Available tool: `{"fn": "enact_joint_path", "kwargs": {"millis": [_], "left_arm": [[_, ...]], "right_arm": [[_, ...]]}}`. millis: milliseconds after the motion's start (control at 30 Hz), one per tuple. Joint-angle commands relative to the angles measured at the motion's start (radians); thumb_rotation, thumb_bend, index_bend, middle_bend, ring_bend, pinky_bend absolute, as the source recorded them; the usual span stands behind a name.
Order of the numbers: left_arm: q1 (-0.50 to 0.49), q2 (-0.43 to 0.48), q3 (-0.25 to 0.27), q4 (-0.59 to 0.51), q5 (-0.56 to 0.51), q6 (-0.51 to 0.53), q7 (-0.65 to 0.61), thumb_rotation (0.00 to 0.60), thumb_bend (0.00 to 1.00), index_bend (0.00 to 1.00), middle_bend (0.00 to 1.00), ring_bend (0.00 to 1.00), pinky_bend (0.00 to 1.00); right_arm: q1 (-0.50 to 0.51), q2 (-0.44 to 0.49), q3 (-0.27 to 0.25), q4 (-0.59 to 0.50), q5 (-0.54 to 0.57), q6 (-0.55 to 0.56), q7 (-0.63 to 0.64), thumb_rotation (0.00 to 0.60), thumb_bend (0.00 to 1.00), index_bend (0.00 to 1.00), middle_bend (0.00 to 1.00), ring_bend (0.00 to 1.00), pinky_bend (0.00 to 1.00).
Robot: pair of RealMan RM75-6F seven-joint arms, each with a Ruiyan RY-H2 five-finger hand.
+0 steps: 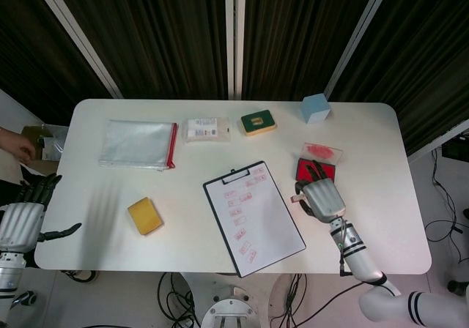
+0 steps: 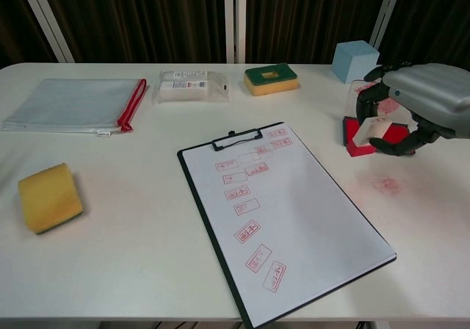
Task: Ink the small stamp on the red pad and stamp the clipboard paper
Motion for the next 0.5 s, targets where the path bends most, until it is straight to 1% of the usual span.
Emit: {"fn": "enact_joint_path", "kwargs": {"millis": [33,200,500], "left_arm": [[-0.002,-0.001,0.001,0.0,0.001,-0.002,0.002,0.317,0.06,0.04,0.06,0.1,0.18],[-0.002,-0.003,0.003,0.001,0.0,-0.006,0.002,0.315,0.06,0.04,0.06,0.1,0.18],[-0.001,-0.008,0.004,0.012,-0.003,-0.007,-0.006,0.318,0.06,0.04,0.06,0.1,0.18]], "right_arm": [[-0.031,-0.011,-0.025,0.062,-0.008,-0.01,0.049,0.6,0.43,0.72,0.57,0.1,0.0],[-0.047,-0.03,-0.035,0.12,-0.019,-0.027,0.069,0.6,0.43,0.72,0.57,0.1,0.0],[-0.06,-0.068,-0.027,0.194,-0.029,-0.053,0.1,0.6,0.43,0.72,0.55,0.1,0.0]]}}
